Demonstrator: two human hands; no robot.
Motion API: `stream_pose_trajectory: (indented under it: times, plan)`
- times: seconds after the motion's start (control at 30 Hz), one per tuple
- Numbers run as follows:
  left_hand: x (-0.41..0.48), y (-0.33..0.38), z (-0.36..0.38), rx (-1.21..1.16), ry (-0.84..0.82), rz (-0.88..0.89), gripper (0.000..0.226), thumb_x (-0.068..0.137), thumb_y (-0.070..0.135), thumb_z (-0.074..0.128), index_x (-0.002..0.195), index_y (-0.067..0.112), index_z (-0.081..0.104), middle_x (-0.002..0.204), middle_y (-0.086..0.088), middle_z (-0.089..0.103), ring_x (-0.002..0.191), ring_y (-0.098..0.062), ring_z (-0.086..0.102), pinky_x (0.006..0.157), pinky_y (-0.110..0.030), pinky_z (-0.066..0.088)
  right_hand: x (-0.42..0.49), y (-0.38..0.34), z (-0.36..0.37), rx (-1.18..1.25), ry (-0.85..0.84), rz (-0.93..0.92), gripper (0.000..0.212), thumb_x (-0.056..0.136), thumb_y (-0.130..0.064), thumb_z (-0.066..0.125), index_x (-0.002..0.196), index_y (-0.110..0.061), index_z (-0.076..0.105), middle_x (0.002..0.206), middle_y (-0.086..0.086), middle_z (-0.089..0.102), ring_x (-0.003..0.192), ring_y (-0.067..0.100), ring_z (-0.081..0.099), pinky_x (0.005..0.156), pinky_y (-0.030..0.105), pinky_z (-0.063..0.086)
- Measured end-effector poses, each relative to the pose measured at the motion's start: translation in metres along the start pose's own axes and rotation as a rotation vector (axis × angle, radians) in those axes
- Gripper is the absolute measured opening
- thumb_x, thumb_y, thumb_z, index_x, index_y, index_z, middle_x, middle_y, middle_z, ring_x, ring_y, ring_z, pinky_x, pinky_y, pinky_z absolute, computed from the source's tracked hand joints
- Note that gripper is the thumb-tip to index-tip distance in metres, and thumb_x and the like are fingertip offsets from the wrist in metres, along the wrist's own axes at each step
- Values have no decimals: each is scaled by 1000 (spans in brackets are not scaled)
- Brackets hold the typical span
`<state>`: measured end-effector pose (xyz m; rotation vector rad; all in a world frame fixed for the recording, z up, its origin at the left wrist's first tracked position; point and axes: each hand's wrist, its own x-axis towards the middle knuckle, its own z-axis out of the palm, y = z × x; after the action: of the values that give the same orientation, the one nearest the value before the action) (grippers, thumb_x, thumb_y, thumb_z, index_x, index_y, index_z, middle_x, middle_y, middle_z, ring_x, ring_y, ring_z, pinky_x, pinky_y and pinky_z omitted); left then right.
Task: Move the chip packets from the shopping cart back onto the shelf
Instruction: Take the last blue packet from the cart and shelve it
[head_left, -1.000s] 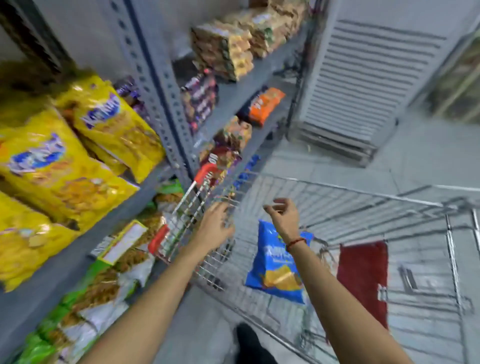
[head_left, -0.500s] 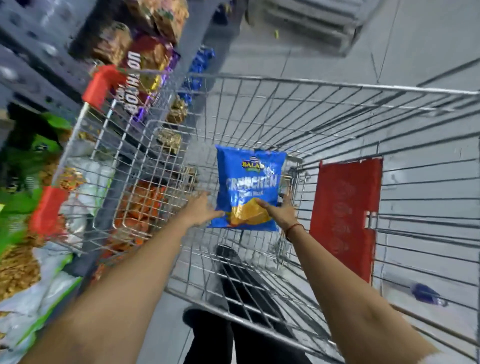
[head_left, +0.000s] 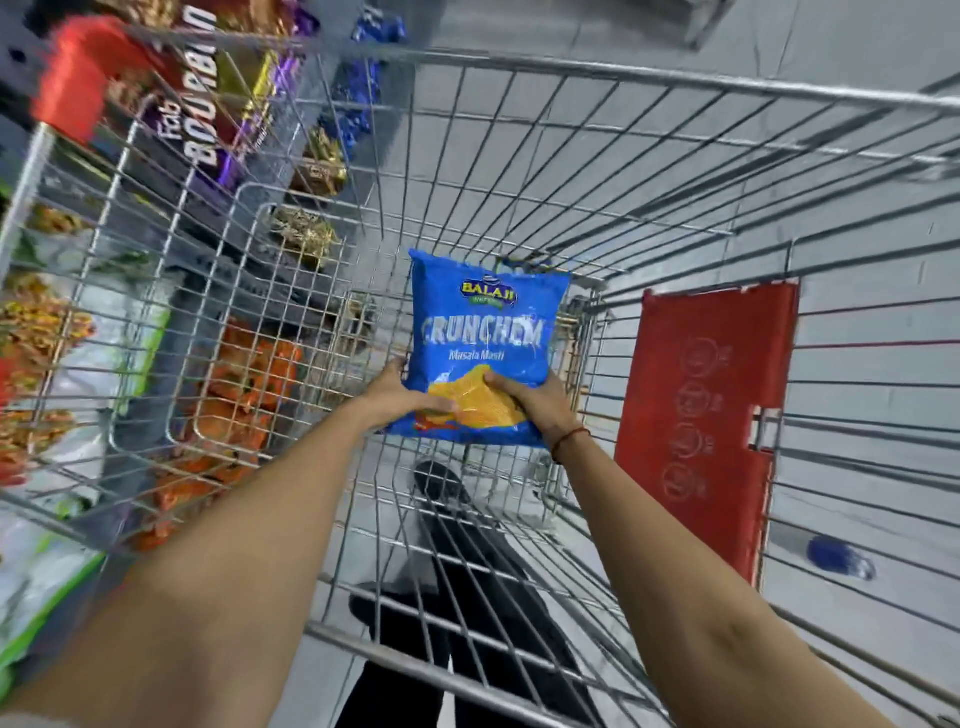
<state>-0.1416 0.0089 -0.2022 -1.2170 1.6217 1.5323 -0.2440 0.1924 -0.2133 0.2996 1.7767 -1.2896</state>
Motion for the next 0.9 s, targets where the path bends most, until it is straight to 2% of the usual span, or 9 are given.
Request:
stream_pose_trajectory:
  times: [0.07, 0.17, 0.27, 0.4, 0.47, 0.53, 0.67, 0.77, 0.9]
  plan:
    - [-17, 11, -2, 0, -37, -15, 93, 54, 23, 89, 129, 9, 36, 121, -5, 55, 104, -23, 57, 92, -33, 47, -7, -3, 3, 10, -18, -13, 42, 72, -6, 78, 111, -3, 63, 104, 8, 69, 69, 1, 70, 63, 21, 57]
    - [-35, 20, -12, 15, -74, -3, 82, 45, 26, 90, 115, 14, 51, 122, -6, 61, 102, -22, 60, 93, -33, 49, -21, -15, 10, -4, -65, -49, 42, 71, -6, 78, 110, -7, 63, 98, 4, 70, 72, 3, 70, 65, 23, 57]
    - [-59, 26, -27, -4, -82, 24, 62, 64, 19, 83, 118, 10, 53, 115, -2, 61, 96, -19, 59, 82, -27, 48, -41, -35, 17, 17, -87, -108, 30, 72, -3, 77, 92, -19, 61, 88, -5, 70, 76, 10, 68, 66, 27, 58]
    - [-103, 36, -51, -56, -11, 112, 82, 58, 32, 86, 127, 11, 47, 122, -2, 58, 104, -20, 58, 86, -28, 48, -69, -69, 26, 37, -144, -225, 41, 72, -3, 77, 109, -7, 62, 98, 2, 71, 90, 23, 70, 68, 28, 59]
    - [-129, 43, -62, -116, 23, 191, 110, 32, 51, 90, 126, 11, 47, 120, 0, 60, 104, -19, 60, 90, -31, 50, -86, -90, 32, 53, -158, -279, 35, 72, -2, 77, 104, -10, 64, 96, 0, 72, 83, 13, 72, 69, 27, 58]
    - [-157, 51, -72, -210, 58, 310, 124, 12, 56, 87, 121, 14, 46, 112, 2, 62, 96, -14, 63, 80, -26, 53, -106, -112, 38, 67, -165, -348, 29, 72, 0, 76, 93, -17, 66, 91, -3, 71, 76, 6, 72, 65, 23, 57]
    - [-211, 69, -95, -330, 120, 469, 116, 14, 53, 89, 118, 18, 51, 120, -7, 63, 101, -22, 64, 91, -40, 51, -146, -161, 54, 85, -181, -494, 32, 68, -5, 80, 92, -22, 68, 89, -9, 74, 82, 12, 72, 70, 27, 58]
    - [-254, 85, -116, -365, 172, 594, 99, 9, 55, 88, 99, 30, 54, 105, 4, 66, 83, -5, 69, 72, -26, 58, -182, -204, 68, 80, -245, -596, 35, 69, -4, 80, 100, -14, 68, 84, -13, 75, 78, 6, 72, 68, 24, 57]
    - [-316, 100, -148, -383, 351, 727, 124, 9, 57, 88, 121, 18, 49, 118, -3, 63, 92, -11, 66, 70, -24, 57, -229, -259, 91, 85, -316, -766, 43, 68, -2, 80, 108, -7, 65, 94, -4, 75, 87, 13, 72, 71, 26, 57]
